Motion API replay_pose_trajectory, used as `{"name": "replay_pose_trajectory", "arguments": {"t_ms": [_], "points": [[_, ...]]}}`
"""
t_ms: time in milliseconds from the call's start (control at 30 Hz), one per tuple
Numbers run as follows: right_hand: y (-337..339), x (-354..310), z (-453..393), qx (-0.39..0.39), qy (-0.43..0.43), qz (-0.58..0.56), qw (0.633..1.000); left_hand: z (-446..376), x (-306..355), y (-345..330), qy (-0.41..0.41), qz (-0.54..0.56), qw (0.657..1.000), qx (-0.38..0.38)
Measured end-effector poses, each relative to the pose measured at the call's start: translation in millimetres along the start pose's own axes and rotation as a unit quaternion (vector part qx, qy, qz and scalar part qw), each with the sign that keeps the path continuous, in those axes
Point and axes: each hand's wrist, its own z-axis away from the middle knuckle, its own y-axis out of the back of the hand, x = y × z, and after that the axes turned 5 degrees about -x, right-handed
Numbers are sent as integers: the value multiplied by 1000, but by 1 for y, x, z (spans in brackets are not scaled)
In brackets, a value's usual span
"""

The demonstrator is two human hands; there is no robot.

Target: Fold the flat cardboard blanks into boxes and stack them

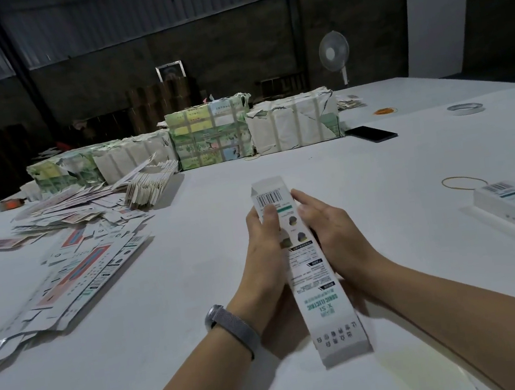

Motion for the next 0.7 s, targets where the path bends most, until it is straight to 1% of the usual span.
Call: {"name": "replay_pose_trajectory", "arguments": {"t_ms": [133, 233, 367, 533, 700], "points": [[-2, -4, 2, -26, -6, 13, 1000, 3, -2, 3, -18, -42, 999, -5], [-1, -5, 4, -42, -5, 26, 999, 2, -2, 3, -13, -49, 999, -13], [-1, -7, 5, -49, 1, 16, 999, 2, -1, 4, -10, -34, 999, 5], [0, -5, 4, -50, 7, 6, 999, 3, 1, 5, -5, 1, 1000, 9], [1, -5, 3, -29, -7, -13, 999, 5, 3, 5, -20, -14, 1000, -11]]}}
